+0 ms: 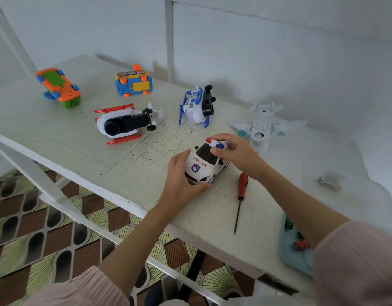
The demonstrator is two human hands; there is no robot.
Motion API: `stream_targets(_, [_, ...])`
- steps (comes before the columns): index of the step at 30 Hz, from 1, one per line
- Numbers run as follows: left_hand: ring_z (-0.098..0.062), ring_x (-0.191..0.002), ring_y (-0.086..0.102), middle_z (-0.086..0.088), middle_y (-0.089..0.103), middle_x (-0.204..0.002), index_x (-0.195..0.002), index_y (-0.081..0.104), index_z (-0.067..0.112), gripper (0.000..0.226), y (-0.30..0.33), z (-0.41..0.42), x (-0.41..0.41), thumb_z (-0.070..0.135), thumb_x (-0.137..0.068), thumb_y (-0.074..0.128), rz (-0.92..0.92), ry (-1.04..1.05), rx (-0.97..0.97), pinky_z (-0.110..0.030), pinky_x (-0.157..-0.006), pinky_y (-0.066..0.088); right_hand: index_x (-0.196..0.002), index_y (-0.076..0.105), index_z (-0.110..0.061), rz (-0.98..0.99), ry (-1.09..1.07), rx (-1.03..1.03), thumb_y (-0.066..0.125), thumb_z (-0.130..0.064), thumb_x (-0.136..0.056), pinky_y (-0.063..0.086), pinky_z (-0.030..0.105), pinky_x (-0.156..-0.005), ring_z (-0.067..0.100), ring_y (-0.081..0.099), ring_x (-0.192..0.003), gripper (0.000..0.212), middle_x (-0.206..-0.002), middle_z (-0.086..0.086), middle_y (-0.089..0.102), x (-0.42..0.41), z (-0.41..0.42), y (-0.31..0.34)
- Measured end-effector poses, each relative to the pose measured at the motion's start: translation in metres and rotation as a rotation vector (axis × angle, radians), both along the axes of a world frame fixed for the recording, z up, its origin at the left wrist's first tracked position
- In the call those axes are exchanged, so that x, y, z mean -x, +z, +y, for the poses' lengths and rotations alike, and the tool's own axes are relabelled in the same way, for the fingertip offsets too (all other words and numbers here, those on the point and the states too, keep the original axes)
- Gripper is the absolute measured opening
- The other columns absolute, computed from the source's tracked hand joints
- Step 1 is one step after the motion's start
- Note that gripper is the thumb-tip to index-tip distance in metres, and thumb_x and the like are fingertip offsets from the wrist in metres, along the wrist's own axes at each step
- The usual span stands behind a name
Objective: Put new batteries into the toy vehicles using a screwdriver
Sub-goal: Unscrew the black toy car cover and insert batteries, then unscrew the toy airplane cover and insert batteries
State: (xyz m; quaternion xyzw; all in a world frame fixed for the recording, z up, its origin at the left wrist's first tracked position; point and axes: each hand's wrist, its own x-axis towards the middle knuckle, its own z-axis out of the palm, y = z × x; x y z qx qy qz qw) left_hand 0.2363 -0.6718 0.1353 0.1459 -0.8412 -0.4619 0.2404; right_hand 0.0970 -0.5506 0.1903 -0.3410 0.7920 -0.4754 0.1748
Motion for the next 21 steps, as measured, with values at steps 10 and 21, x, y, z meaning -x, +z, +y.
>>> stream_targets(10, [-0.004,-0.103,0.037,0.003,0.042,-0.114,-0.128,0.046,0.010,0.080,-0.001,0.000,0.000,0.026,-0.062,0.088,-0.032,0.016,0.016,0.004,-0.082,0.028,-0.125,0.055,-0.016,0.106,0.057,-0.067,0.058,-0.015,-0.089,0.039,0.002,-0.081,0.003,0.047,-0.109,0.036,-0.128,-0.002,0.056,-0.002,-0.003,0.008])
stream_targets(21, [-0.003,-0.114,0.028,0.004,0.035,-0.125,-0.135,0.039,0.011,0.088,0.003,0.007,-0.001,0.037,-0.065,0.086,-0.053,0.029,0.055,-0.013,-0.095,0.029,-0.131,0.050,-0.018,0.206,0.031,-0.122,0.057,-0.025,-0.090,0.032,0.019,-0.097,0.005,0.043,-0.118,0.042,-0.136,-0.002,0.050,-0.005,0.001,0.010])
